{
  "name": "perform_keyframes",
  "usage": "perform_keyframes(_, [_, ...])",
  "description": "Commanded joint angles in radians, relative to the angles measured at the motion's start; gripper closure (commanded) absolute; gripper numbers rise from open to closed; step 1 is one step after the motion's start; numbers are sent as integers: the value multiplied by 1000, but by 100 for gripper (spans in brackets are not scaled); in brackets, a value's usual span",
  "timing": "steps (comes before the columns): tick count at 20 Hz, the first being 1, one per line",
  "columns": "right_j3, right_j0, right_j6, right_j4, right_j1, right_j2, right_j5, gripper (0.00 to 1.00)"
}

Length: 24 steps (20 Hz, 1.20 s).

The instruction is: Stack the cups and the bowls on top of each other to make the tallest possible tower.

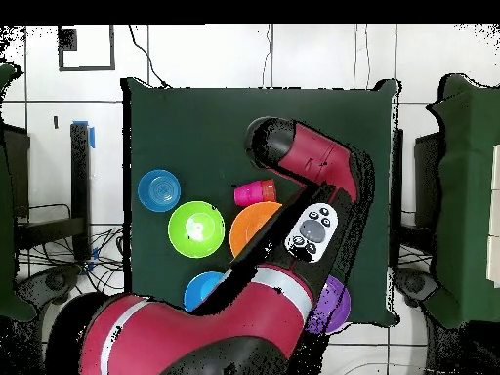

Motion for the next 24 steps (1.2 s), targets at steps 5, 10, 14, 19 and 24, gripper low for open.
perform_keyframes(5, [141,-20,-64,-62,-14,203,78,100])
perform_keyframes(10, [195,-24,-78,-85,-20,210,36,100])
perform_keyframes(14, [270,-35,-107,-102,-41,228,-1,100])
perform_keyframes(19, [354,-52,-120,-138,-74,237,-54,100])
perform_keyframes(24, [404,-77,-125,-181,-85,254,-112,100])
